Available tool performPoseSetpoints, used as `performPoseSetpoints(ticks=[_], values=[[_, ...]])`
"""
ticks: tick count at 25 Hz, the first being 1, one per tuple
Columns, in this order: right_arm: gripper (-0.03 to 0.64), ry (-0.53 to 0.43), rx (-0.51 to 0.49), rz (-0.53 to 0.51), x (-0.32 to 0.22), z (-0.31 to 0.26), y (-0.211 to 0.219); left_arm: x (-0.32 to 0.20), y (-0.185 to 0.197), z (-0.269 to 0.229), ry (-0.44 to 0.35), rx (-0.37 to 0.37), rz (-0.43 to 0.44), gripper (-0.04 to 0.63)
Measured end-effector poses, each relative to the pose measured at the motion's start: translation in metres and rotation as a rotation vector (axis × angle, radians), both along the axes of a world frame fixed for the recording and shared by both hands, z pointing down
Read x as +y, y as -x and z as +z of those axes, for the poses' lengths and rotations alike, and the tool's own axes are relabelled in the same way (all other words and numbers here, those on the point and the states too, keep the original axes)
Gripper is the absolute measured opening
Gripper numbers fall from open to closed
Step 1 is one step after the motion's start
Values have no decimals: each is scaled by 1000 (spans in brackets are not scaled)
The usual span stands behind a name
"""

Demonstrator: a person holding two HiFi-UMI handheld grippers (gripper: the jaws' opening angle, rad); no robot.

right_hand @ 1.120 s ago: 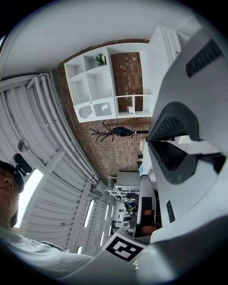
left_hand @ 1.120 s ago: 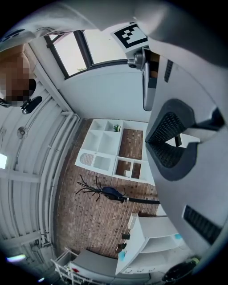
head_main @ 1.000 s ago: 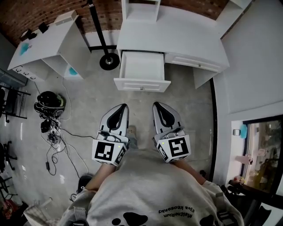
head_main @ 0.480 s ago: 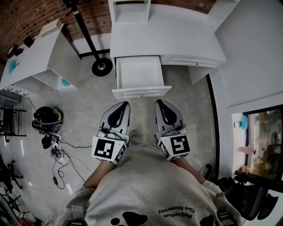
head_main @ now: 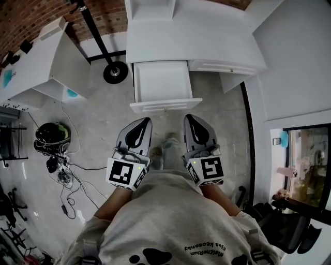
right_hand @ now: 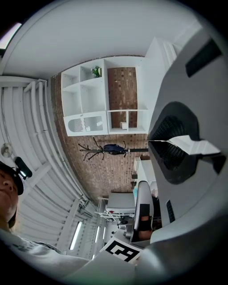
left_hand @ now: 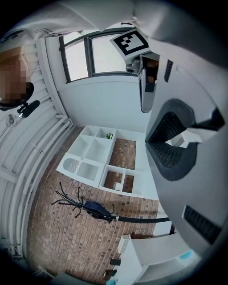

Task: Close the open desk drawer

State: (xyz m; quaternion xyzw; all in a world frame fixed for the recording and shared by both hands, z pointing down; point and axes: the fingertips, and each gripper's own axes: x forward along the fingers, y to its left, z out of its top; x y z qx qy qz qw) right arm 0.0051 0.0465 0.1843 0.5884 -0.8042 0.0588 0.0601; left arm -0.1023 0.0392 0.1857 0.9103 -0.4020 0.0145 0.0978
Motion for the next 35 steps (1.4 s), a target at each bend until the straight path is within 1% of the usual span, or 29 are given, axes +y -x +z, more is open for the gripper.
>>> performPoseSetpoints(ticks=[8, 14, 17, 21, 23, 25, 27, 30, 35], values=[[31, 16, 40, -30, -33, 22, -5, -20, 0, 16, 5, -2, -11, 18], [31, 49, 57, -71, -65, 48, 0, -48, 0, 35, 0, -20, -18, 18], [31, 73, 65, -105, -82, 70, 5, -67, -1, 53, 18, -13, -28, 18], [31, 93, 105, -180, -98, 106, 10, -91, -9, 85, 40, -5, -31, 18], [31, 93, 94, -203, -108, 119, 14, -100, -12, 104, 56, -11, -23, 18], [31, 86, 73, -210, -121, 130, 19, -110, -13, 121, 70, -18, -16, 18], [31, 98, 75, -223, -130, 145, 22, -119, -14, 134, 72, -15, -17, 18], [31, 119, 86, -240, -136, 170, 22, -130, -18, 148, 78, 29, -47, 18], [31, 149, 86, -244, -136, 205, 20, -132, -23, 179, 101, 20, -45, 18]])
